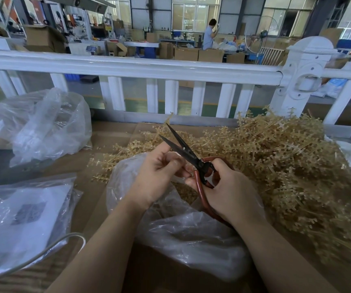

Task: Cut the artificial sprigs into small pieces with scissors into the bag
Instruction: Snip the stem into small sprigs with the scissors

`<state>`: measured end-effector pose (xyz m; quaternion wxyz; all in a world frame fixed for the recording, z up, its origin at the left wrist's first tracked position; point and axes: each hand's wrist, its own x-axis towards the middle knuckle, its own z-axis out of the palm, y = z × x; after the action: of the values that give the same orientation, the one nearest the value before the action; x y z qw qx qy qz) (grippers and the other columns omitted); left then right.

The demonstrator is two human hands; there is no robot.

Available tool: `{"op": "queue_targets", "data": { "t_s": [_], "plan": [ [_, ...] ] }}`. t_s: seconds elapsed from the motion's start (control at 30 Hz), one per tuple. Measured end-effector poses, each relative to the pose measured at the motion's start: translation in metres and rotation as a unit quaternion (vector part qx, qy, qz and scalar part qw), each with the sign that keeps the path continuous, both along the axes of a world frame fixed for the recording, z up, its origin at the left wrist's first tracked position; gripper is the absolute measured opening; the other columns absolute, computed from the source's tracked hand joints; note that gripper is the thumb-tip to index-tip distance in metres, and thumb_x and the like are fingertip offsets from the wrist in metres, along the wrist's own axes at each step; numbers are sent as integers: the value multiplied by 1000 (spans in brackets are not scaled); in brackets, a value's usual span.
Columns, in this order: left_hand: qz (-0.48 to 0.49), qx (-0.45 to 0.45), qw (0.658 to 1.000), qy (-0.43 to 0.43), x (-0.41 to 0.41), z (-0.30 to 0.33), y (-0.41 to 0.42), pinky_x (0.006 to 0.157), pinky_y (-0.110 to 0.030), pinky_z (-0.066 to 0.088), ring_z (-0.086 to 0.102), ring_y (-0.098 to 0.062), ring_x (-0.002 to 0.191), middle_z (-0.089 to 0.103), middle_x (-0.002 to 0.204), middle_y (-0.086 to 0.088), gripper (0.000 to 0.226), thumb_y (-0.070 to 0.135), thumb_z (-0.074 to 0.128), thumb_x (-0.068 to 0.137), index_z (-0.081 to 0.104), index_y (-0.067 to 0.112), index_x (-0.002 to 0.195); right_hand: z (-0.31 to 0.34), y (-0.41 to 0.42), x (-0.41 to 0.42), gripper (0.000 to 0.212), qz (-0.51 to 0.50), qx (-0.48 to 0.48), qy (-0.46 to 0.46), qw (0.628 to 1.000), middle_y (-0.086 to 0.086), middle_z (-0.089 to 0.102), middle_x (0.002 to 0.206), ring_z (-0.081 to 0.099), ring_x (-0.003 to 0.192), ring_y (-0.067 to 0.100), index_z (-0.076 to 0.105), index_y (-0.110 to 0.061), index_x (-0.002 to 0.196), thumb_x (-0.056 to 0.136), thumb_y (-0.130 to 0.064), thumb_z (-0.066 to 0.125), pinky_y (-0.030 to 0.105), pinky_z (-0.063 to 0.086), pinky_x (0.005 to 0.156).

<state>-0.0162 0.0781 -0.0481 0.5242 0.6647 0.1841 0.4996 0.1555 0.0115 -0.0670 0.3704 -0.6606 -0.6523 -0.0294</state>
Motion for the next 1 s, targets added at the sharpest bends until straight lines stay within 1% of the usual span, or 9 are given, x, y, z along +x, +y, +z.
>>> {"op": "queue_targets", "data": {
  "t_s": [0.17, 0.33, 0.4, 0.47, 0.57, 0.7, 0.8, 0.93, 1.0],
  "plan": [
    [8, -5, 1000, -1, 1, -1, 0, 64, -31, 58, 67, -20, 66, 69, 78, -16, 24, -8, 47, 92, 61, 10, 100, 2, -1, -1, 74, -8, -8, 9, 1000, -18, 64, 69, 61, 61, 1, 50, -33, 87, 67, -102, 31, 25, 51, 51],
    [16, 1, 1000, -3, 2, 0, 0, 67, -33, 58, 67, -23, 68, 67, 82, -28, 31, -15, 44, 95, 61, 7, 107, 1, -1, 0, 75, -8, -17, 20, 1000, -16, 67, 72, 65, 66, 3, 52, -30, 83, 67, -101, 35, 33, 57, 58],
    [18, -1, 1000, -2, 2, 0, 1, 67, -35, 58, 66, -26, 68, 67, 81, -28, 32, -16, 44, 96, 60, 7, 111, 1, -1, 0, 75, -10, -18, 21, 1000, -16, 68, 71, 65, 66, 3, 53, -30, 84, 67, -101, 35, 33, 57, 58],
    [18, -6, 1000, 3, 2, 1, 1, 66, -36, 58, 66, -28, 67, 68, 78, -22, 28, -14, 44, 97, 59, 4, 112, 0, -1, 0, 72, -11, -12, 25, 1000, -18, 67, 70, 65, 66, 2, 55, -32, 86, 69, -100, 38, 31, 57, 57],
    [37, -33, 999, -18, 0, 2, 2, 65, -32, 57, 65, -24, 63, 69, 73, -15, 11, -11, 45, 97, 53, -6, 102, -1, -1, 1, 66, -18, -7, 37, 999, -17, 67, 69, 66, 65, 2, 57, -33, 91, 73, -95, 42, 31, 58, 56],
    [78, -80, 991, -78, -5, 6, 5, 64, -28, 55, 64, -20, 62, 68, 70, -9, 18, -7, 47, 97, 57, 7, 91, -4, 0, 3, 44, -38, -6, 48, 998, -19, 66, 70, 64, 66, 1, 57, -35, 93, 84, -78, 60, 34, 59, 57],
    [102, -139, 973, -153, -12, 14, 11, 65, -29, 56, 66, -20, 65, 69, 72, -9, 23, -1, 48, 98, 58, 16, 86, -5, 1, 3, 40, -38, -11, 54, 998, -20, 66, 71, 64, 67, 0, 56, -37, 93, 85, -76, 61, 34, 59, 59],
    [137, -221, 919, -297, -29, 23, 25, 65, -26, 58, 70, -15, 68, 69, 73, -5, 18, 1, 45, 100, 52, 15, 91, -5, 1, 2, 45, -41, -11, 60, 997, -18, 66, 70, 64, 65, 2, 57, -37, 95, 83, -80, 58, 35, 59, 58],
    [150, -261, 885, -355, -39, 25, 33, 65, -23, 58, 72, -13, 72, 69, 75, -3, 9, 3, 46, 100, 49, 12, 102, -4, 1, 2, 52, -41, -16, 64, 997, -19, 65, 72, 65, 68, 1, 57, -37, 96, 79, -86, 53, 35, 59, 60]
  ]
}}
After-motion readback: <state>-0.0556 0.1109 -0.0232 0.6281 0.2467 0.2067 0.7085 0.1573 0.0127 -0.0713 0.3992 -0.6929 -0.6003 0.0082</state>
